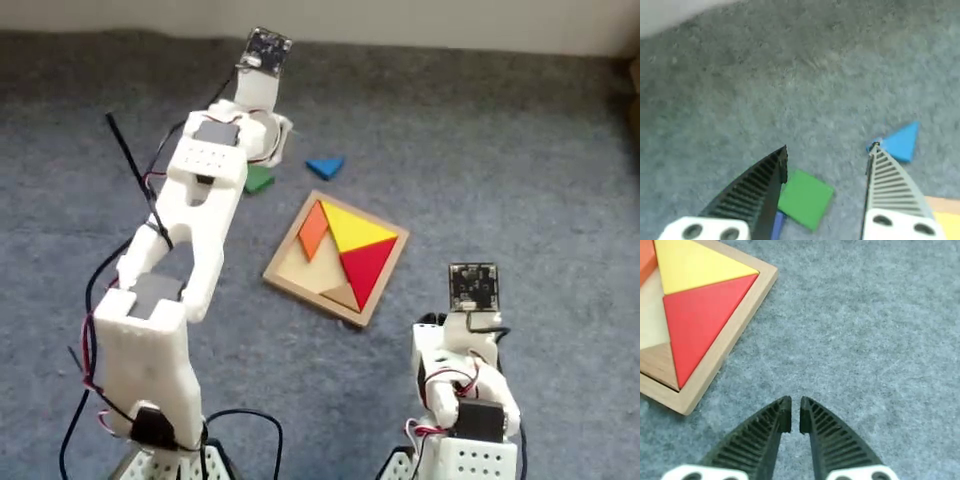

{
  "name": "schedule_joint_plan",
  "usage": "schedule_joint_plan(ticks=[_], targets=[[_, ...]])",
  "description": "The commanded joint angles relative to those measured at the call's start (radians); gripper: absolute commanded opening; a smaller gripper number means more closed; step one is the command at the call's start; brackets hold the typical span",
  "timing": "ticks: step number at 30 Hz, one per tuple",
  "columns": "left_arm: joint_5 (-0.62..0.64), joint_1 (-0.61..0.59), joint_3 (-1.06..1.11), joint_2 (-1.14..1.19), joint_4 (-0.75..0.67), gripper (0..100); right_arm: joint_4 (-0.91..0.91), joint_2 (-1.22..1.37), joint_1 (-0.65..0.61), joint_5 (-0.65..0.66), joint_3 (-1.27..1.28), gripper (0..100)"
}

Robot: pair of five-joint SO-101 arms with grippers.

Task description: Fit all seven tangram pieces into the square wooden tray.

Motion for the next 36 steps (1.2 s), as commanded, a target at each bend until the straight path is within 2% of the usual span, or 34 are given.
schedule_joint_plan(ticks=[1,4,11,20,26,29,36], targets=[[0.006,0.010,-0.139,0.053,0.008,26,-0.019,-0.008,0.013,-0.002,0.142,4.4],[-0.055,0.018,-0.266,0.150,0.060,26,-0.019,-0.008,0.013,-0.002,0.142,4.4],[-0.064,0.022,-0.651,0.387,0.259,26,-0.021,-0.008,0.013,-0.002,0.142,4.4],[-0.057,0.022,-1.024,0.697,0.315,24,-0.021,-0.008,0.013,-0.002,0.142,4.4],[0.118,0.031,-1.236,0.845,0.313,21,-0.021,-0.008,0.013,-0.002,0.142,4.4],[0.121,0.047,-1.310,0.911,0.333,20,-0.021,-0.008,0.013,-0.002,0.142,4.4],[0.121,0.030,-1.406,0.928,0.586,20,-0.021,-0.008,0.013,-0.002,0.142,4.4]])
